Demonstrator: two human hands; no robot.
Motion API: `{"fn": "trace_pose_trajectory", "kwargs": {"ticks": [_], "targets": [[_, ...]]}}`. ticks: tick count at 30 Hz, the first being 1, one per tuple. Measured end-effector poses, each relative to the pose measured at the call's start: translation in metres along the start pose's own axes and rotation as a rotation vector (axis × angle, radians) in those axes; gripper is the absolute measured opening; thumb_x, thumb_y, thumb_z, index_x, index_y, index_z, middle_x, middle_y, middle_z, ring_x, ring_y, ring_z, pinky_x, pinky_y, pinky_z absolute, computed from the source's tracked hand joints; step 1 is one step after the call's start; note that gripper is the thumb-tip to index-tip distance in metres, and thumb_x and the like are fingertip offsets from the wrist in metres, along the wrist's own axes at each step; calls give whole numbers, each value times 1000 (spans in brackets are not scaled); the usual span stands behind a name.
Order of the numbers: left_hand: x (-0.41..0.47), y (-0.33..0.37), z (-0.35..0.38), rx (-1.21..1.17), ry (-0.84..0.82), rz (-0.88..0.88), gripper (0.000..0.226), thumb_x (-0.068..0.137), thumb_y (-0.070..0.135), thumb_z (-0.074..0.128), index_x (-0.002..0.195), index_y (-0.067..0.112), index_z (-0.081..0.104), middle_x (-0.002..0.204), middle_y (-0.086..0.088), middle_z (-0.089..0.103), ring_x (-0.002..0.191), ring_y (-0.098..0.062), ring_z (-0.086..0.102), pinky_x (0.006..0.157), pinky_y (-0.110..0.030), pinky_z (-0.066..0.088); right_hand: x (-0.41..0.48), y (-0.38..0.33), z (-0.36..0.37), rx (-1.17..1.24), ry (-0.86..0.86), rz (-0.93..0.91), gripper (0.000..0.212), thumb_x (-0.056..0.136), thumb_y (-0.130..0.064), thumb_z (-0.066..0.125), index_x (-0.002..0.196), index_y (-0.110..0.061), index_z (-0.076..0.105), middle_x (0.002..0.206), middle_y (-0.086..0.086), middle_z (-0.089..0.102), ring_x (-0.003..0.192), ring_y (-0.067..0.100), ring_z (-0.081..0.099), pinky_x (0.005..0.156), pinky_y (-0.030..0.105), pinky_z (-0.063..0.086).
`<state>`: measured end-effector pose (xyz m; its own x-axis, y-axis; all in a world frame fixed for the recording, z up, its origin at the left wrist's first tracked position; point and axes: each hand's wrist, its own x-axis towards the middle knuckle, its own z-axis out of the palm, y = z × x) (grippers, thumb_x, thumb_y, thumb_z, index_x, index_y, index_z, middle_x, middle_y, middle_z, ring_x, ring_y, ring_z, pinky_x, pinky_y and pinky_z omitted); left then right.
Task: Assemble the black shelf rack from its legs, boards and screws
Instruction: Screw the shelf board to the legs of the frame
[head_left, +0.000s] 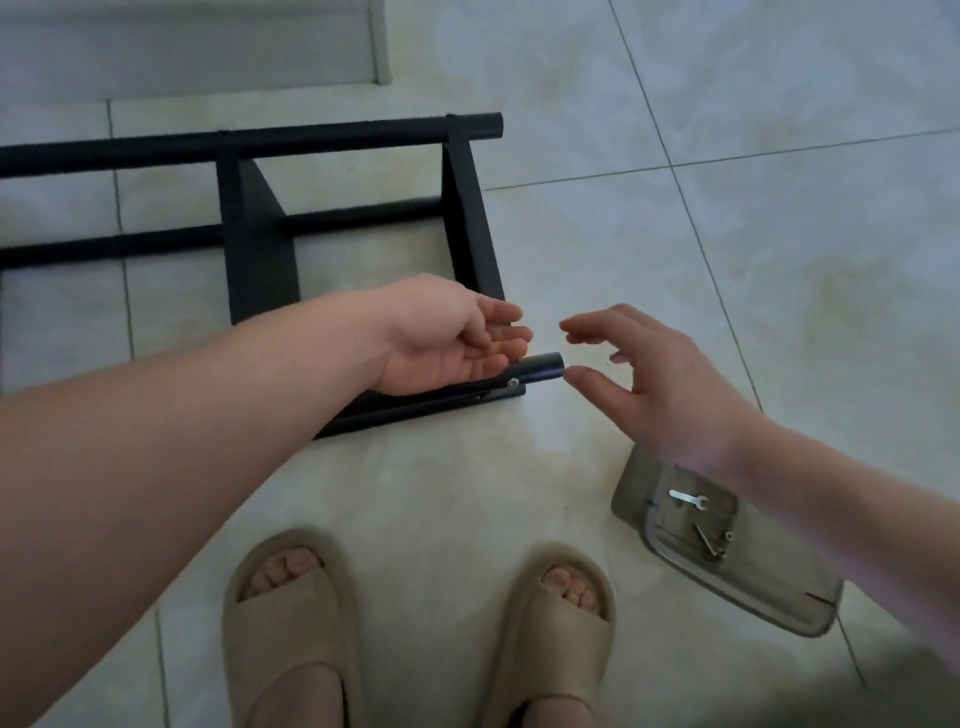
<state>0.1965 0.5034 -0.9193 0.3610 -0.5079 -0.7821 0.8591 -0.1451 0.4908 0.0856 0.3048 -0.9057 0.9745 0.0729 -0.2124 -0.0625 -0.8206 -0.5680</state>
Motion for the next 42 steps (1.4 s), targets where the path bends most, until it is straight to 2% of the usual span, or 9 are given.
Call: {"fn": "trace_pose_trajectory", "kwargs": {"ticks": [5, 7, 10, 12, 17, 23, 28, 37, 42], "targets": [[11, -8, -36, -38, 213, 181, 23, 106, 2, 36, 102, 9, 57, 92, -10, 72, 66, -10, 73, 59, -22, 59, 40, 11, 10, -372, -246, -223, 96, 88, -62, 54, 162, -15, 15, 168, -1, 17, 155, 21, 12, 123, 40, 20], [21, -16, -46, 136, 334, 238, 22, 106, 5, 38, 100, 12, 58, 93, -8, 73, 69, -10, 73, 64, -24, 59, 54, 15, 16, -480, -310, -280, 112, 82, -77, 45, 163, -17, -2, 171, -4, -8, 156, 17, -11, 126, 38, 5], [38, -22, -47, 406, 316, 230, 26, 106, 7, 38, 96, 17, 60, 95, -3, 74, 85, -13, 72, 78, -30, 55, 74, 17, 23, -563, -351, -316, 121, 77, -87, 39, 162, -15, -8, 168, -3, -22, 154, 18, -21, 127, 43, -1], [47, -22, -40, 497, 192, 188, 28, 104, 6, 39, 96, 19, 62, 95, -3, 74, 90, -14, 72, 73, -26, 54, 84, 17, 27, -583, -364, -317, 124, 74, -89, 39, 162, -15, -7, 167, -4, -23, 154, 17, -20, 127, 45, 0], [60, -25, -29, 845, 85, 206, 23, 96, 7, 54, 78, 18, 64, 70, 2, 60, 66, -14, 52, 61, -26, 39, 90, 19, 30, -559, -368, -298, 125, 72, -90, 44, 162, -22, -8, 167, -8, -23, 155, 14, -18, 127, 45, 2], [53, -42, -30, 827, -26, 144, 25, 95, 7, 59, 79, 25, 66, 79, 2, 66, 77, -16, 58, 81, -32, 49, 66, 18, 36, -587, -329, -316, 129, 65, -97, 42, 163, -24, 0, 169, -2, -17, 156, 23, -16, 126, 51, 2], [48, -66, -17, 799, -85, 93, 19, 91, -1, 57, 86, 13, 69, 67, 9, 64, 50, 4, 55, 51, -9, 40, 42, 23, 50, -624, -308, -379, 132, 63, -99, 43, 163, -21, 6, 170, 8, -10, 156, 29, -12, 125, 55, -2], [52, -73, -19, 730, -31, 72, 22, 94, 4, 55, 82, 18, 68, 54, 16, 62, 48, 1, 53, 50, -12, 40, 45, 33, 59, -565, -246, -437, 131, 68, -96, 43, 163, -14, 8, 170, 11, -7, 157, 27, -10, 125, 58, 5], [58, -75, -18, 619, 11, 40, 13, 90, 6, 62, 81, 11, 70, 63, 1, 67, 58, -15, 57, 53, -18, 43, 45, 36, 62, -579, -217, -454, 129, 70, -97, 38, 163, -11, 8, 170, 13, -4, 157, 29, -7, 124, 60, 9]]}}
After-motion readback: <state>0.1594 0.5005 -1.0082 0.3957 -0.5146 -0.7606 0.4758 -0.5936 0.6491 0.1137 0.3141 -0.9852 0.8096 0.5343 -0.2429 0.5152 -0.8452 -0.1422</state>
